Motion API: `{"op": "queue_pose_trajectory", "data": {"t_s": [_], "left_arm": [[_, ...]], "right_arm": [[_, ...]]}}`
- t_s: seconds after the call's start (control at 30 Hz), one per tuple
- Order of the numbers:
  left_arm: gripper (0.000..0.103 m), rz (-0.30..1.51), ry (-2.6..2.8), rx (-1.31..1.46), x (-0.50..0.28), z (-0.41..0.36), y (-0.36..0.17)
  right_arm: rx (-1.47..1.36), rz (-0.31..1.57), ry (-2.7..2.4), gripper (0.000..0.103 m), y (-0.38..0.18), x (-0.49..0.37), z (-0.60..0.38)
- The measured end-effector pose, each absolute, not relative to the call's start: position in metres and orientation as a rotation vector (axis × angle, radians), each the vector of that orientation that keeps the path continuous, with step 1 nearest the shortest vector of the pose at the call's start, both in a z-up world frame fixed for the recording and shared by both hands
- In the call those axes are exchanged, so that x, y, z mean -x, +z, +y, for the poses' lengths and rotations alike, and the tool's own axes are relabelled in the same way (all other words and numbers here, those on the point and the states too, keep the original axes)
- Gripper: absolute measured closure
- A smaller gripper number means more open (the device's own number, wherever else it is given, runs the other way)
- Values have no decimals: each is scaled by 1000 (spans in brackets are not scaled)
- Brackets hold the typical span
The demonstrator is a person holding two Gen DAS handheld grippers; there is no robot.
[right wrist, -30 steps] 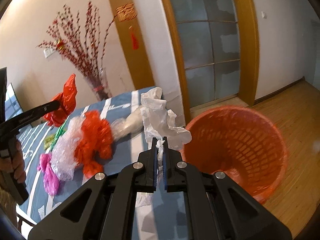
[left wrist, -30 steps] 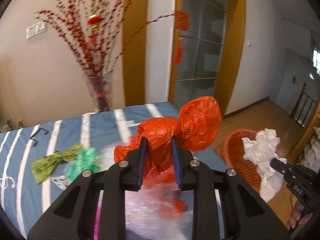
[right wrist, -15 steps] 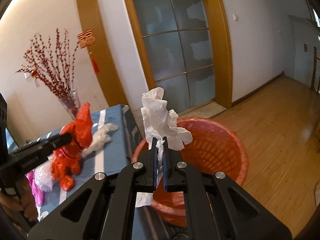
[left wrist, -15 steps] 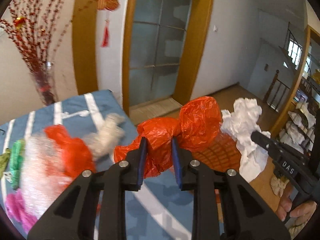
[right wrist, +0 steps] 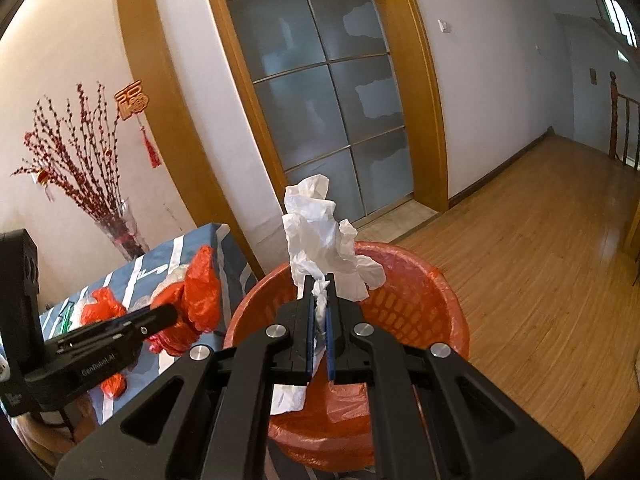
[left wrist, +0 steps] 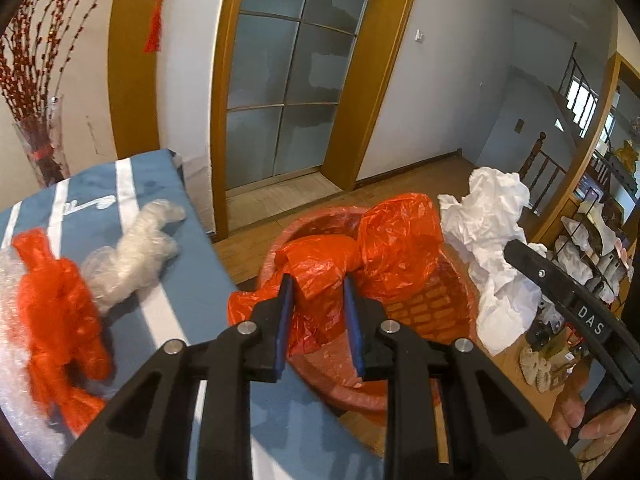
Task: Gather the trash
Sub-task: 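Carry both held bags over the orange basket with both grippers, then open both grippers to drop the bags into the basket, then move both open grippers back over the pile on the table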
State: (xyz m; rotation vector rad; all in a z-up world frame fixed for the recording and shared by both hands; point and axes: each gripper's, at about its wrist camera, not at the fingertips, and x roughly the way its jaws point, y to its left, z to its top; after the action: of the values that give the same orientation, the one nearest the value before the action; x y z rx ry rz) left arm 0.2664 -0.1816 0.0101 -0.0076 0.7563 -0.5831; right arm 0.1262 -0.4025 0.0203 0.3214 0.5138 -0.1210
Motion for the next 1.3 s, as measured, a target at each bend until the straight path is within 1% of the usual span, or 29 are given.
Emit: {"op": "queue_pose_trajectory", "data": {"t_s": [0.2,0.23,0.3,0.33,0.37,0.4,0.43,0.47,0.53,0.6,0.67,0.83,1.0,1.07,1.3], "left_arm": [[75,793,-609,19,-276,-201,-3],[73,804,-611,19,-277,-205,-8],[69,821,-613,13,-280,-209,-14],[62,826,-610,9,-280,-210,-17],[55,830,-604,4,-281,-210,-19],[53,832,-599,2,-281,-210,-20],[51,837,-592,2,-282,-208,-22],[49,840,-588,3,-282,-207,-23],[45,841,-578,3,-280,-203,-23],[42,833,-566,-3,-279,-197,-22],[39,820,-551,-13,-275,-190,-20],[33,769,-518,-40,-256,-172,-7],[31,729,-490,-46,-237,-148,7],[28,709,-472,-43,-227,-134,14],[23,637,-350,-45,-195,-70,34]], "right_arm": [[-341,523,-128,98,11,-132,-415],[-345,525,-127,98,9,-132,-417],[-352,531,-129,94,7,-134,-420],[-357,536,-133,89,4,-134,-421],[-363,537,-136,79,3,-134,-423],[-371,536,-139,74,2,-133,-425],[-380,533,-144,64,1,-131,-427],[-384,531,-152,58,0,-129,-428],[-380,529,-166,57,1,-126,-430],[-361,522,-188,54,4,-122,-430],[-344,515,-207,45,6,-119,-431],[-290,498,-220,44,15,-109,-422],[-263,488,-190,44,22,-105,-405],[-252,484,-169,44,25,-103,-395],[-228,490,-56,44,32,-101,-350]]}}
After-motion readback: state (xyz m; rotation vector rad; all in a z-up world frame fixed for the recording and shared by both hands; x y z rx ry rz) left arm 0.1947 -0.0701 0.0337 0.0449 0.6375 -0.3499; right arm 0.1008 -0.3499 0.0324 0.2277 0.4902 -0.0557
